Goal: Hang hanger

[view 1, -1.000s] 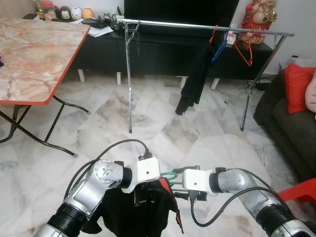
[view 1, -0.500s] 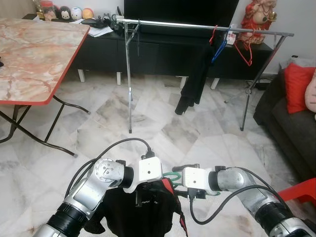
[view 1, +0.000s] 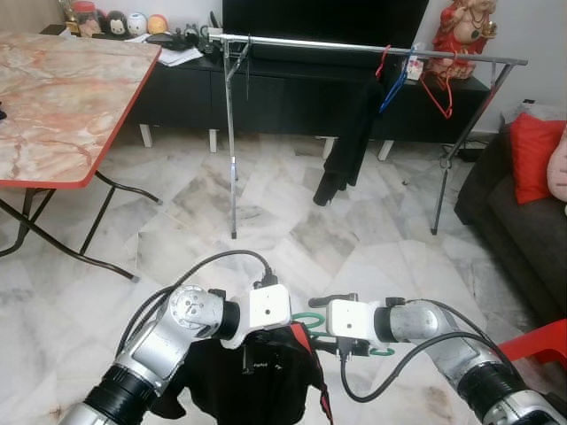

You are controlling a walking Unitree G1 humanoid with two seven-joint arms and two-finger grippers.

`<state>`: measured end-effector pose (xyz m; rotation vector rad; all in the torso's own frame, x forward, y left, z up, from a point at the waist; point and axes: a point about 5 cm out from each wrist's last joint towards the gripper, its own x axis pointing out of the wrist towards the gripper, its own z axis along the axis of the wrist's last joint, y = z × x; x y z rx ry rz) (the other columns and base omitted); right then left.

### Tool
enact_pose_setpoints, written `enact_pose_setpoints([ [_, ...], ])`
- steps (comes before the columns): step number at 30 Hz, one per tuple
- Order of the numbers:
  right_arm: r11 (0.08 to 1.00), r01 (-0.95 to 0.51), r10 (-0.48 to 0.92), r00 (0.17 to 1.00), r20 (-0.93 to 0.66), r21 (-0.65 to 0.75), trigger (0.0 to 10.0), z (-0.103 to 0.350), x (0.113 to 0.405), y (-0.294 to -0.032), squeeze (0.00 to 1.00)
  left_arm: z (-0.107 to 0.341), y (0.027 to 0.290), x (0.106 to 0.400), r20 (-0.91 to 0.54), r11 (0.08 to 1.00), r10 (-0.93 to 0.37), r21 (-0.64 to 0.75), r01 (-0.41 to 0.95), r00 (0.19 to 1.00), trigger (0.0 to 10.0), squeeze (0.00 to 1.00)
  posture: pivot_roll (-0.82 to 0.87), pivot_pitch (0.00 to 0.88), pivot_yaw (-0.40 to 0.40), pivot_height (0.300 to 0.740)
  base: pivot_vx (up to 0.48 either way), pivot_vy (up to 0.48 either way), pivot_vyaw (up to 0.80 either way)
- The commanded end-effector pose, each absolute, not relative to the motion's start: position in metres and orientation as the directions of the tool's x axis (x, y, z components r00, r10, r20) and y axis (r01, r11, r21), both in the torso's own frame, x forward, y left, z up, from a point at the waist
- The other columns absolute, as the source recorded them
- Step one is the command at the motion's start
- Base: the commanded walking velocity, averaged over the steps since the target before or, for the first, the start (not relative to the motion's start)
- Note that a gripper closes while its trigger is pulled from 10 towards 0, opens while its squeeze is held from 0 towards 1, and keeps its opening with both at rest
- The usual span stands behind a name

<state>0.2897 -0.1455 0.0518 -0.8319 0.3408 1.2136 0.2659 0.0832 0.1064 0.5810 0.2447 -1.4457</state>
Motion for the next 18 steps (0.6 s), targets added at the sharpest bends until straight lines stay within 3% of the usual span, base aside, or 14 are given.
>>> enact_pose_setpoints([
  [1, 0.132, -0.916, 0.682, 0.361, -0.636, -0.378, 0.0, 0.0545, 0.2927, -0.1504, 0.0, 0.1137, 0.0765, 0.2634, -0.477, -0.01, -0.872, 0.246, 0.969, 0.112, 10.0, 0.0, -0.01, 0.0, -0.158, 0.74, 0.0, 0.0, 0.0],
  [15, 0.141, -0.923, 0.69, 0.35, -0.633, -0.357, 0.0, 0.0528, 0.2908, -0.1495, 0.0, 0.1141, 0.0763, 0.2639, -0.475, -0.007, -0.872, 0.245, 0.969, 0.114, 10.0, 0.0, 0.0, 0.0, -0.159, 0.74, 0.0, 0.0, 0.0],
  [16, 0.138, -0.924, 0.688, 0.349, -0.636, -0.358, 4.5, 0.0526, 0.2907, -0.1497, 0.0, 0.114, 0.0762, 0.2638, -0.475, -0.008, -0.872, 0.245, 0.969, 0.113, 10.0, 0.0, 0.0, 0.0, -0.159, 0.74, 0.0, 0.0, 0.0],
  [17, 0.138, -0.924, 0.688, 0.349, -0.636, -0.358, 4.5, 0.0526, 0.2907, -0.1497, 0.0, 0.114, 0.0762, 0.2638, -0.475, -0.008, -0.872, 0.245, 0.969, 0.113, 10.0, 0.0, 0.0, 0.0, -0.159, 0.74, 0.0, 0.0, 0.0],
  [18, 0.137, -0.923, 0.685, 0.351, -0.639, -0.36, 10.0, 0.0523, 0.2908, -0.15, 0.0, 0.114, 0.0763, 0.2639, -0.476, -0.007, -0.872, 0.245, 0.969, 0.114, 10.0, 0.0, -0.01, 0.0, -0.159, 0.74, 0.0, 0.0, 0.0],
])
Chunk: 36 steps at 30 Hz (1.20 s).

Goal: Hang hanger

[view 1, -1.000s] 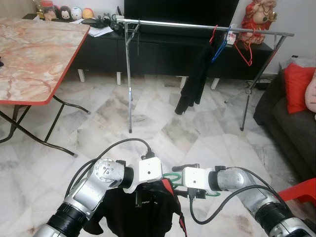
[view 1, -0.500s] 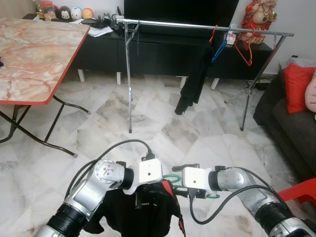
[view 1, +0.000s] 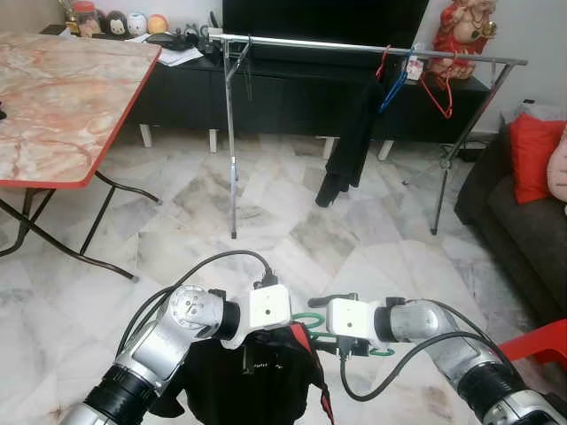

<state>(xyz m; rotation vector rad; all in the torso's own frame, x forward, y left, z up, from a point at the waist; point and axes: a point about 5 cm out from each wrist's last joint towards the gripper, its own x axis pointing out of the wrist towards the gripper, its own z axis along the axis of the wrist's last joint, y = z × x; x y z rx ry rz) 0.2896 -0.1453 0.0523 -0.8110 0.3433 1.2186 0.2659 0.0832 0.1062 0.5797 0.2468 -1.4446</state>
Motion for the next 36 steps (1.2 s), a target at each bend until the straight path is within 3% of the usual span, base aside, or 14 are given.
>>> enact_pose_setpoints([
  [1, 0.135, -0.923, 0.682, 0.351, -0.641, -0.361, 10.0, 0.052, 0.291, -0.15, 0.0, 0.114, 0.076, 0.264, -0.476, -0.007, -0.872, 0.246, 0.969, 0.114, 10.0, 0.0, -0.01, 0.0, -0.159, 0.74, 0.0, 0.0, 0.0],
  [2, 0.135, -0.923, 0.682, 0.351, -0.641, -0.361, 10.0, 0.052, 0.291, -0.15, 0.0, 0.114, 0.076, 0.264, -0.476, -0.007, -0.872, 0.246, 0.969, 0.114, 10.0, 0.0, -0.01, 0.0, -0.159, 0.74, 0.0, 0.0, 0.0],
  [3, 0.124, -0.928, 0.686, 0.336, -0.645, -0.351, 2.5, 0.052, 0.289, -0.15, 0.0, 0.114, 0.077, 0.264, -0.477, -0.006, -0.871, 0.245, 0.969, 0.116, 10.0, 0.0, -0.01, 0.0, -0.158, 0.74, 0.0, 0.0, 0.0],
  [5, 0.113, -0.934, 0.693, 0.319, -0.647, -0.34, 2.5, 0.051, 0.288, -0.15, 0.0, 0.114, 0.077, 0.264, -0.478, -0.005, -0.871, 0.245, 0.97, 0.116, 10.0, 0.0, -0.01, 0.0, -0.158, 0.74, 0.0, 0.0, 0.0],
  [6, 0.103, -0.938, 0.697, 0.306, -0.649, -0.332, 0.0, 0.051, 0.286, -0.15, 0.0, 0.114, 0.077, 0.265, -0.478, -0.005, -0.87, 0.245, 0.97, 0.117, 10.0, 0.0, -0.01, 0.0, -0.157, 0.74, 0.0, 0.0, 0.0],
  [19, 0.085, -0.942, 0.688, 0.291, -0.665, -0.324, 0.0, 0.049, 0.284, -0.152, 0.0, 0.109, 0.077, 0.265, -0.497, -0.005, -0.859, 0.245, 0.97, 0.121, 10.0, 0.0, -0.01, 0.0, -0.155, 0.74, 0.0, 0.0, 0.0],
  [20, 0.085, -0.941, 0.687, 0.293, -0.665, -0.327, 3.0, 0.05, 0.284, -0.152, 0.0, 0.109, 0.078, 0.265, -0.5, -0.006, -0.857, 0.244, 0.97, 0.12, 10.0, 0.0, -0.01, 0.0, -0.155, 0.74, 0.0, 0.0, 0.0],
  [22, 0.086, -0.938, 0.685, 0.301, -0.664, -0.336, 3.0, 0.05, 0.285, -0.152, 0.0, 0.107, 0.078, 0.265, -0.51, -0.01, -0.852, 0.243, 0.97, 0.119, 10.0, 0.0, -0.01, 0.0, -0.155, 0.74, 0.0, 0.0, 0.0],
  [23, 0.091, -0.935, 0.681, 0.309, -0.663, -0.342, 10.0, 0.051, 0.286, -0.153, 0.0, 0.105, 0.079, 0.264, -0.522, -0.015, -0.845, 0.242, 0.97, 0.117, 10.0, 0.0, -0.01, 0.0, -0.155, 0.74, 0.0, 0.0, 0.0],
  [30, 0.095, -0.93, 0.674, 0.323, -0.665, -0.355, 10.0, 0.056, 0.291, -0.156, 0.0, 0.088, 0.09, 0.267, -0.637, -0.034, -0.756, 0.266, 0.963, 0.15, 10.0, 0.0, -0.01, 0.0, -0.152, 0.74, 0.0, 0.0, 0.0],
  [33, 0.093, -0.929, 0.675, 0.323, -0.664, -0.358, 10.0, 0.057, 0.291, -0.156, 0.0, 0.083, 0.095, 0.271, -0.669, -0.009, -0.717, 0.289, 0.957, 0.195, 10.0, 0.0, -0.02, 0.0, -0.152, 0.74, 0.0, 0.0, 0.0],
  [36, 0.086, -0.931, 0.674, 0.316, -0.667, -0.354, 10.0, 0.057, 0.291, -0.156, 0.0, 0.079, 0.102, 0.282, -0.692, 0.066, -0.659, 0.337, 0.939, 0.295, 10.0, 0.0, -0.01, 0.0, -0.151, 0.74, 0.0, 0.0, 0.0],
])
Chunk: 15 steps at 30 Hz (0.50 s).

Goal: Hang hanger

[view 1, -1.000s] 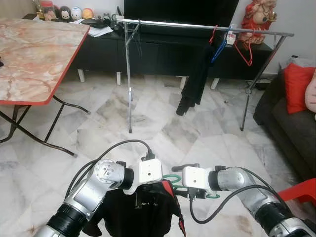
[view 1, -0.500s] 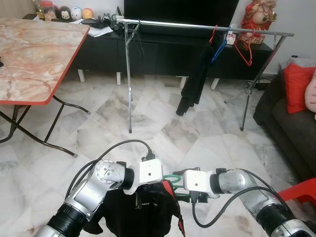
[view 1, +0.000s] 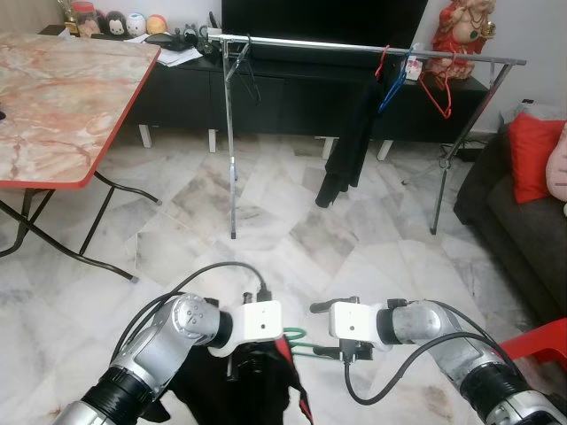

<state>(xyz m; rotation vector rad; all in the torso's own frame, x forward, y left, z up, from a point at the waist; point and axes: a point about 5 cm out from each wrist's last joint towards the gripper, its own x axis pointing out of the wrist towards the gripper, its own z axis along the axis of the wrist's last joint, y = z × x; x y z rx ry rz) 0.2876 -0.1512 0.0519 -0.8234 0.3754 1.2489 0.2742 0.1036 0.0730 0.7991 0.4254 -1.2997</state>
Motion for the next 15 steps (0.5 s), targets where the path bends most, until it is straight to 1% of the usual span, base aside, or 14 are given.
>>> enact_pose_setpoints([
  [1, 0.086, -0.931, 0.674, 0.316, -0.667, -0.354, 10.0, 0.057, 0.291, -0.156, 0.0, 0.079, 0.102, 0.282, -0.692, 0.066, -0.659, 0.337, 0.939, 0.295, 10.0, 0.0, -0.01, 0.0, -0.151, 0.74, 0.0, 0.0, 0.0],
  [2, 0.085, -0.932, 0.674, 0.315, -0.668, -0.353, 10.0, 0.057, 0.29, -0.156, 0.0, 0.077, 0.104, 0.285, -0.7, 0.081, -0.639, 0.35, 0.933, 0.318, 10.0, 0.0, -0.01, 0.0, -0.151, 0.74, 0.0, 0.0, 0.0],
  [4, 0.082, -0.933, 0.674, 0.312, -0.67, -0.352, 10.0, 0.057, 0.29, -0.156, 0.0, 0.07, 0.116, 0.294, -0.741, 0.128, -0.538, 0.4, 0.908, 0.402, 10.0, 0.0, -0.01, 0.0, -0.151, 0.74, 0.0, 0.0, 0.0],
  [8, 0.072, -0.937, 0.676, 0.297, -0.674, -0.341, 10.0, 0.056, 0.289, -0.156, 0.0, 0.065, 0.125, 0.302, -0.747, 0.196, -0.459, 0.442, 0.875, 0.48, 10.0, 0.0, -0.01, 0.0, -0.152, 0.74, 0.0, 0.0, 0.0],
  [9, 0.072, -0.937, 0.677, 0.297, -0.674, -0.341, 3.7, 0.056, 0.289, -0.156, 0.0, 0.065, 0.125, 0.303, -0.746, 0.205, -0.454, 0.445, 0.872, 0.487, 10.0, 0.0, -0.01, 0.0, -0.152, 0.74, 0.0, 0.0, 0.0],
  [10, 0.068, -0.939, 0.68, 0.292, -0.673, -0.338, 0.0, 0.056, 0.288, -0.156, 0.0, 0.064, 0.125, 0.303, -0.748, 0.202, -0.453, 0.445, 0.872, 0.486, 10.0, 0.0, -0.01, 0.0, -0.152, 0.74, 0.0, 0.0, 0.0],
  [13, 0.064, -0.94, 0.678, 0.288, -0.676, -0.336, 0.0, 0.054, 0.287, -0.155, 0.0, 0.061, 0.122, 0.302, -0.75, 0.192, -0.458, 0.441, 0.877, 0.478, 10.0, 0.0, -0.01, 0.0, -0.152, 0.74, 0.0, 0.0, 0.0],
  [14, 0.06, -0.94, 0.671, 0.287, -0.683, -0.336, 4.7, 0.053, 0.286, -0.155, 0.0, 0.06, 0.121, 0.302, -0.75, 0.19, -0.46, 0.44, 0.878, 0.475, 10.0, 0.0, -0.01, 0.0, -0.151, 0.74, 0.0, 0.0, 0.0],
  [15, 0.057, -0.94, 0.669, 0.285, -0.686, -0.335, 10.0, 0.052, 0.286, -0.156, 0.0, 0.06, 0.12, 0.302, -0.75, 0.187, -0.462, 0.438, 0.879, 0.473, 10.0, 0.0, -0.01, 0.0, -0.152, 0.74, 0.0, 0.0, 0.0],
])
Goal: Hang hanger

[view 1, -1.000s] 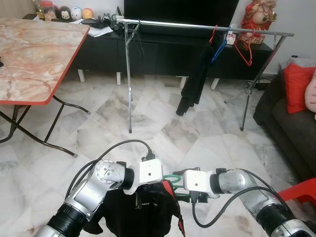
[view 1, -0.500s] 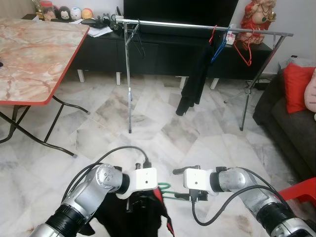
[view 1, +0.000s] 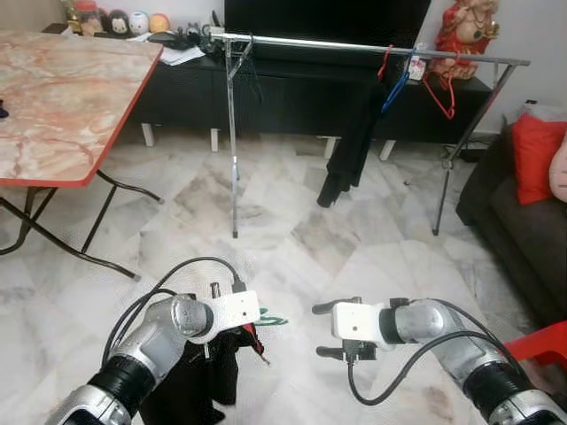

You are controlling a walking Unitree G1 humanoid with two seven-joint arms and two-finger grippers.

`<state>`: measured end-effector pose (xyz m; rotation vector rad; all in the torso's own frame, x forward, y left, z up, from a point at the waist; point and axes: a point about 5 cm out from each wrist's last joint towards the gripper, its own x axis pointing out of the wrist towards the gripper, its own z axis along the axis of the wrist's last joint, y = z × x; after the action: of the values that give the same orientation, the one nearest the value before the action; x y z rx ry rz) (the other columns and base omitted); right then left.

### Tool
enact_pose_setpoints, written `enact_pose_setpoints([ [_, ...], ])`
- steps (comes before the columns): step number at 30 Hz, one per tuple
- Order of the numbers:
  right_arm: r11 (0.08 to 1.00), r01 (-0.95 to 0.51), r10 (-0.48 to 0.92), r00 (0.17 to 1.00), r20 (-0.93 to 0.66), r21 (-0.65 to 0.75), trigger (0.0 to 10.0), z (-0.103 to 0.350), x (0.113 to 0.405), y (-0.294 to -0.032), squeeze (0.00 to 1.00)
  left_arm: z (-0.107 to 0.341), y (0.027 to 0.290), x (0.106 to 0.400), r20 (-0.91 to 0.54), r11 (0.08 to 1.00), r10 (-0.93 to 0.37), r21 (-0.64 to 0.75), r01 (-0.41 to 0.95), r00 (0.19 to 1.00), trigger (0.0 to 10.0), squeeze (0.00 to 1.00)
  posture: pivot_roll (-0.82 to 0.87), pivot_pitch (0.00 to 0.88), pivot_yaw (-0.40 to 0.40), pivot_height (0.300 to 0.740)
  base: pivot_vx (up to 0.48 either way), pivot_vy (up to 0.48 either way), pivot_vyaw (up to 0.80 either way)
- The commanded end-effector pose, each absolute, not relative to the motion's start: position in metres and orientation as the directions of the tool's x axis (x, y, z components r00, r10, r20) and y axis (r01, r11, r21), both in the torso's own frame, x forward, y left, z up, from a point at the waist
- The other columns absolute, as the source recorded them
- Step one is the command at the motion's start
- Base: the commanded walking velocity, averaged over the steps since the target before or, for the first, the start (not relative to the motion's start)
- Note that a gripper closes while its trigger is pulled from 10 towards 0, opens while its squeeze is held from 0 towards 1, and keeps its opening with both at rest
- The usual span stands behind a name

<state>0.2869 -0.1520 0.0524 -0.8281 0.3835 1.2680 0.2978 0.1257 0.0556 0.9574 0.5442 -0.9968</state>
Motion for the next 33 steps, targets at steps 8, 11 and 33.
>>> enact_pose_setpoints([
  [8, 0.051, -0.95, 0.682, 0.26, -0.684, -0.309, 10.0, 0.0519, 0.2832, -0.1544, 1.0, 0.0586, 0.1172, 0.3008, -0.75, 0.185, -0.475, 0.426, 0.886, 0.46, 10.0, 0.0, -0.01, 0.0, -0.153, 0.74, 0.0, 0.0, 0.0],
  [11, 0.048, -0.952, 0.682, 0.254, -0.686, -0.304, 10.0, 0.0517, 0.2828, -0.1545, 1.0, 0.0586, 0.1164, 0.3001, -0.751, 0.184, -0.48, 0.42, 0.889, 0.454, 10.0, 0.0, -0.01, 0.0, -0.153, 0.74, 0.0, 0.0, 0.0],
  [33, 0.029, -0.95, 0.684, 0.246, -0.686, -0.311, 0.0, 0.0515, 0.2813, -0.1535, 0.0, 0.0604, 0.1126, 0.2981, -0.746, 0.176, -0.513, 0.393, 0.903, 0.425, 10.0, 0.0, -0.01, 0.0, -0.157, 0.74, 0.0, 0.0, 0.0],
])
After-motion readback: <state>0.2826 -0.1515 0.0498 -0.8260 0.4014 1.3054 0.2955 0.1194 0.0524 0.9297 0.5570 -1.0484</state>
